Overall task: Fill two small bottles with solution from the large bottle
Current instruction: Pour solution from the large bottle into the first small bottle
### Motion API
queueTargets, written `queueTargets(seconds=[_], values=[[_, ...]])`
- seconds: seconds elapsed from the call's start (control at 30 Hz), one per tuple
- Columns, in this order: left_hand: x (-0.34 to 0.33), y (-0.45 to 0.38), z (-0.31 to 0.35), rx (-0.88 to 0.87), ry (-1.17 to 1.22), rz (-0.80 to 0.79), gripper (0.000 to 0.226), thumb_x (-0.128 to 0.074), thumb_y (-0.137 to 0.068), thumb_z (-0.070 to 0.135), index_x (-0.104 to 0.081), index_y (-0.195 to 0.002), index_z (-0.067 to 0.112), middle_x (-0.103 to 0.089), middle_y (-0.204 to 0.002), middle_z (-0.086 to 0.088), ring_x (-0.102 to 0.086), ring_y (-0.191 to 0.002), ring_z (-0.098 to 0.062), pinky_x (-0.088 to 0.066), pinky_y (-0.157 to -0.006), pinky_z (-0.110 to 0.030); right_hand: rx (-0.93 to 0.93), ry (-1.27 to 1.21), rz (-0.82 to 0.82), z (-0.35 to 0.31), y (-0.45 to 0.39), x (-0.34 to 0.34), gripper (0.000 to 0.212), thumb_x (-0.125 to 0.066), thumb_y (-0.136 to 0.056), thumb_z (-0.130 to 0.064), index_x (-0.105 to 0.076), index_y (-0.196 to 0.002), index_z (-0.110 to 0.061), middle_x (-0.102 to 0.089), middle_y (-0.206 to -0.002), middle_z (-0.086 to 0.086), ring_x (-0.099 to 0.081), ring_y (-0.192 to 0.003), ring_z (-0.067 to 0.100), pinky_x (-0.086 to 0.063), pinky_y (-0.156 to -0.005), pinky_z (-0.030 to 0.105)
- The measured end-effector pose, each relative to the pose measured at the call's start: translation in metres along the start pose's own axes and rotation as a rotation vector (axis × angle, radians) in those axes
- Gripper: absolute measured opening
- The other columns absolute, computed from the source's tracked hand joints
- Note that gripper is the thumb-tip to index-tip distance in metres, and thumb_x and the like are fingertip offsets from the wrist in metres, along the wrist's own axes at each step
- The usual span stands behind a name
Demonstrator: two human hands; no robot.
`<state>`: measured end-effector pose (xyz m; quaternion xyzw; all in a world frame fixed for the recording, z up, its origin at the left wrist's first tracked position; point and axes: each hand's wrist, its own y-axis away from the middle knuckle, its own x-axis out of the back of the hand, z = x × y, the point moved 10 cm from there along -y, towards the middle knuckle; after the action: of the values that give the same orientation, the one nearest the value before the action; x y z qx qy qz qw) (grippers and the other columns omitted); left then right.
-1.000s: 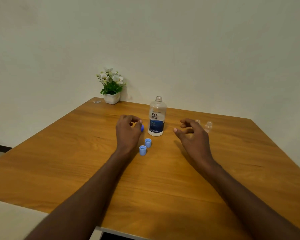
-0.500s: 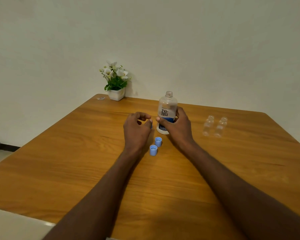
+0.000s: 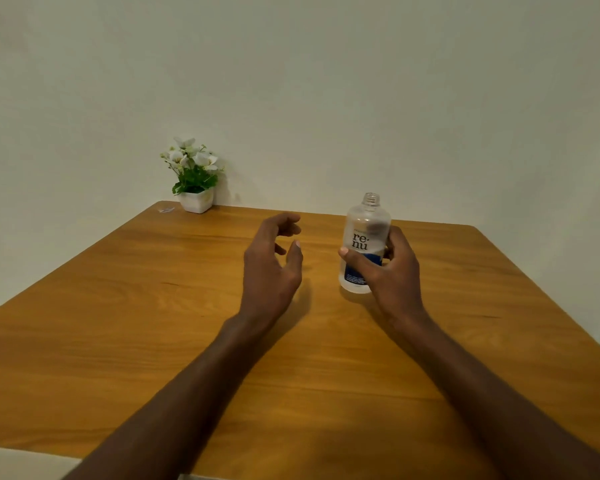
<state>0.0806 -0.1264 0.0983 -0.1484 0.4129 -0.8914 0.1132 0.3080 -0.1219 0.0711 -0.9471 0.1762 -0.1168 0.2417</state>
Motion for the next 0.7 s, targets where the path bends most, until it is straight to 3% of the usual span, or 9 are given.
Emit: queueTargets(seconds=[0.13, 0.23, 0.33, 0.47, 0.57, 0.63, 0.7], values=[[-0.062, -0.001, -0.001, 0.095, 0.005, -0.114, 0.052, -0.062, -0.097, 0.000, -0.049, -0.145, 0.016, -0.064, -0.124, 0.002, -0.060, -0.115, -0.005, -0.051, -0.086, -0.013, -0.006, 0.060, 0.062, 0.011, 0.002, 0.034, 0.072, -0.082, -0.076, -0.052, -0.056, -0.137, -0.023, -0.067, -0.123, -0.008, -0.067, -0.111, 0.010, -0.063, -0.083, 0.031], [-0.109, 0.001, -0.017, 0.233, -0.002, -0.192, 0.058, -0.060, -0.099, 0.003, -0.041, -0.151, 0.019, -0.059, -0.139, 0.001, -0.053, -0.125, -0.006, -0.051, -0.100, -0.026, 0.017, 0.120, 0.101, 0.017, 0.001, 0.052, 0.071, -0.084, -0.077, -0.047, -0.056, -0.137, -0.021, -0.067, -0.123, -0.006, -0.067, -0.109, 0.008, -0.062, -0.080, 0.026], [-0.143, 0.004, -0.038, 0.379, 0.052, -0.290, 0.062, -0.061, -0.104, 0.017, -0.031, -0.158, 0.020, -0.048, -0.155, -0.003, -0.047, -0.140, -0.018, -0.043, -0.103, -0.029, 0.007, 0.103, 0.139, 0.022, -0.001, 0.061, 0.071, -0.085, -0.078, -0.047, -0.056, -0.137, -0.019, -0.068, -0.121, -0.005, -0.068, -0.108, 0.009, -0.060, -0.076, 0.019], [-0.171, 0.007, -0.055, 0.446, 0.046, -0.491, 0.082, -0.071, -0.098, 0.028, -0.022, -0.163, 0.021, -0.038, -0.165, -0.004, -0.040, -0.147, -0.023, -0.040, -0.105, -0.031, -0.005, 0.126, 0.150, 0.029, -0.005, 0.062, 0.071, -0.087, -0.078, -0.046, -0.055, -0.137, -0.020, -0.067, -0.123, -0.004, -0.069, -0.109, 0.014, -0.064, -0.081, 0.032], [-0.181, 0.006, -0.050, 0.401, 0.027, -0.558, 0.070, -0.068, -0.099, 0.021, -0.034, -0.160, 0.021, -0.051, -0.156, -0.005, -0.053, -0.138, -0.021, -0.047, -0.095, -0.021, 0.009, 0.153, 0.148, 0.029, -0.005, 0.061, 0.068, -0.087, -0.080, -0.040, -0.055, -0.136, -0.020, -0.067, -0.125, -0.004, -0.068, -0.111, 0.014, -0.064, -0.083, 0.036], [-0.177, 0.003, -0.047, 0.373, 0.008, -0.520, 0.049, -0.066, -0.099, 0.017, -0.053, -0.147, 0.017, -0.066, -0.139, -0.003, -0.065, -0.119, -0.014, -0.049, -0.080, -0.010, 0.021, 0.164, 0.143, 0.025, -0.004, 0.058, 0.069, -0.086, -0.080, -0.043, -0.055, -0.137, -0.021, -0.067, -0.126, -0.005, -0.069, -0.110, 0.014, -0.065, -0.082, 0.035], [-0.166, 0.003, -0.043, 0.356, -0.005, -0.464, 0.035, -0.066, -0.100, 0.019, -0.063, -0.135, 0.016, -0.072, -0.125, 0.001, -0.065, -0.103, -0.002, -0.048, -0.073, -0.009, 0.036, 0.171, 0.132, 0.020, -0.002, 0.057, 0.070, -0.083, -0.079, -0.050, -0.054, -0.137, -0.023, -0.067, -0.125, -0.007, -0.069, -0.110, 0.013, -0.065, -0.081, 0.035]])
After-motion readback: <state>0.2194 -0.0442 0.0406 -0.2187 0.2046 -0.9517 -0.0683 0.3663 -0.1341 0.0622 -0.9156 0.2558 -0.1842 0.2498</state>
